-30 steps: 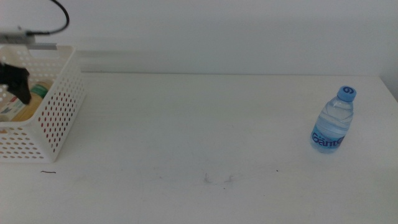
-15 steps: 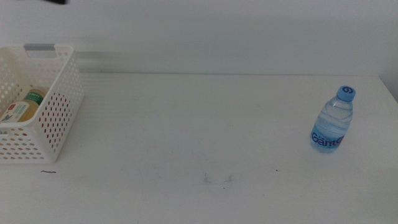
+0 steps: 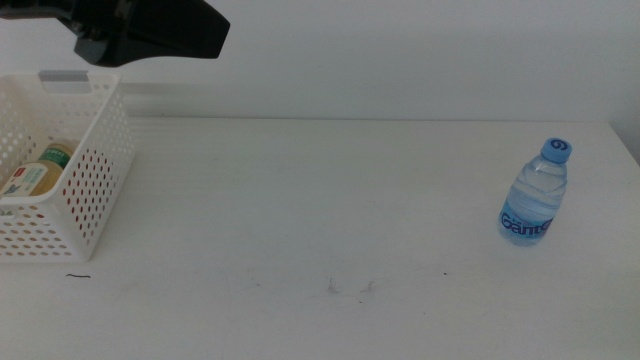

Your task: Use arms to grab the bottles and put them into the dustbin to the left of the table.

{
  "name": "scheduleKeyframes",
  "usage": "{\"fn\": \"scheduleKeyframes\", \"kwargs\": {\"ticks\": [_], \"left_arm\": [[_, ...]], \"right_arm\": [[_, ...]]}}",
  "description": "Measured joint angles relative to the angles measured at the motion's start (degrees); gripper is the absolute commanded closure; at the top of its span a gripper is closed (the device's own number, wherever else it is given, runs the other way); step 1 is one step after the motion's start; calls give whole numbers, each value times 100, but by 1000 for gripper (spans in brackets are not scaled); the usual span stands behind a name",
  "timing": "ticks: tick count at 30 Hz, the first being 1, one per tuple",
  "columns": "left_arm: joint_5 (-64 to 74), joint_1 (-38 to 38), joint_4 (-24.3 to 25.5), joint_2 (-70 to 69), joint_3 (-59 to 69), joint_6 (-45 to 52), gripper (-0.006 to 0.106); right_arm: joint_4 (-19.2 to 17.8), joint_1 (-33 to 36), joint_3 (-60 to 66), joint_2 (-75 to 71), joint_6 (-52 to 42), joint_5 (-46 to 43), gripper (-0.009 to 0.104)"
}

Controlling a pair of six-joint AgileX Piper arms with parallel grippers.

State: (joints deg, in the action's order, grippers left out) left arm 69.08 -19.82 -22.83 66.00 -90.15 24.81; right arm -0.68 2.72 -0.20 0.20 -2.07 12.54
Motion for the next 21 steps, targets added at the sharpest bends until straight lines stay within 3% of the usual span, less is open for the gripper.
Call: {"fn": "scheduleKeyframes", "kwargs": {"ticks": [8, 14, 17, 21], "left_arm": [[-11, -22, 10, 0, 9, -37, 7], [-11, -22, 21, 0, 9, -37, 7], [-11, -22, 34, 0, 9, -37, 7], [-11, -22, 59, 0, 9, -41, 7]], "right_arm": [[-23, 0, 3, 0, -13, -112, 16], [-133, 0, 3, 232, 10, -1008, 16], [-145, 0, 13, 1205, 69, -1567, 16], [-155, 0, 13, 2892, 69, -3057, 16]]}}
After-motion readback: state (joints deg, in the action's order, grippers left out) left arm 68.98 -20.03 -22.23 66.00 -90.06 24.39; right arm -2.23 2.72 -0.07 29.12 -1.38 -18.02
